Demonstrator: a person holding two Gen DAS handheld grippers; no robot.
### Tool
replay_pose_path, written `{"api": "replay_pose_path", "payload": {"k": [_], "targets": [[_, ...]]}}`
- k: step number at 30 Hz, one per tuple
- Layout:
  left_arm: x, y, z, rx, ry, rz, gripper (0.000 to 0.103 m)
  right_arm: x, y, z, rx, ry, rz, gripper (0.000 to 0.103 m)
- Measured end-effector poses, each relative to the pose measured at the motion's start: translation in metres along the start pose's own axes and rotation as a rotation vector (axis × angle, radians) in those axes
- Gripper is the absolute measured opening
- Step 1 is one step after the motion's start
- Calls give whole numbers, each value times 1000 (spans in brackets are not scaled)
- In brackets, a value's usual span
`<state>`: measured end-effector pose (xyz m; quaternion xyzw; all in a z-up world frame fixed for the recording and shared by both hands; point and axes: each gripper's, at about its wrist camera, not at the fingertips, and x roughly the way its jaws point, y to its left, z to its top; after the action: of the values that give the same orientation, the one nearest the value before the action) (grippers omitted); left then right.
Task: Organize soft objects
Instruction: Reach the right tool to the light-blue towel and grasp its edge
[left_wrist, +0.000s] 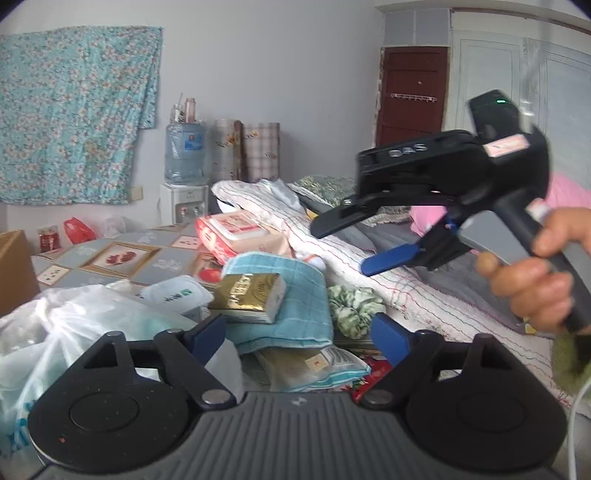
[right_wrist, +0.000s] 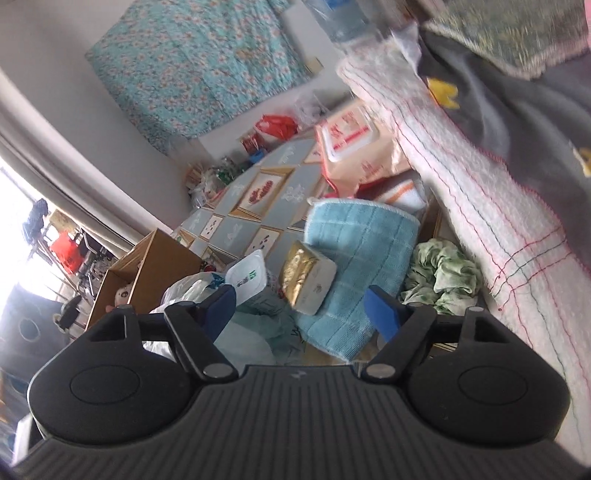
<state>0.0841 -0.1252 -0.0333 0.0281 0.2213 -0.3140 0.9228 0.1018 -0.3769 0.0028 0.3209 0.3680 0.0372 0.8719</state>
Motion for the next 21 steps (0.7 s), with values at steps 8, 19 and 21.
{"api": "replay_pose_path", "payload": {"k": [8, 19, 21], "targets": [[36, -17, 0, 76, 60, -7, 69, 53, -52, 22, 151, 101, -34, 51], [96, -44, 0, 218, 184, 11, 63, 93, -79, 35, 191, 162, -6, 50], [105, -42, -1, 216, 208, 23, 60, 96, -80, 35, 189, 165, 5, 48]]}}
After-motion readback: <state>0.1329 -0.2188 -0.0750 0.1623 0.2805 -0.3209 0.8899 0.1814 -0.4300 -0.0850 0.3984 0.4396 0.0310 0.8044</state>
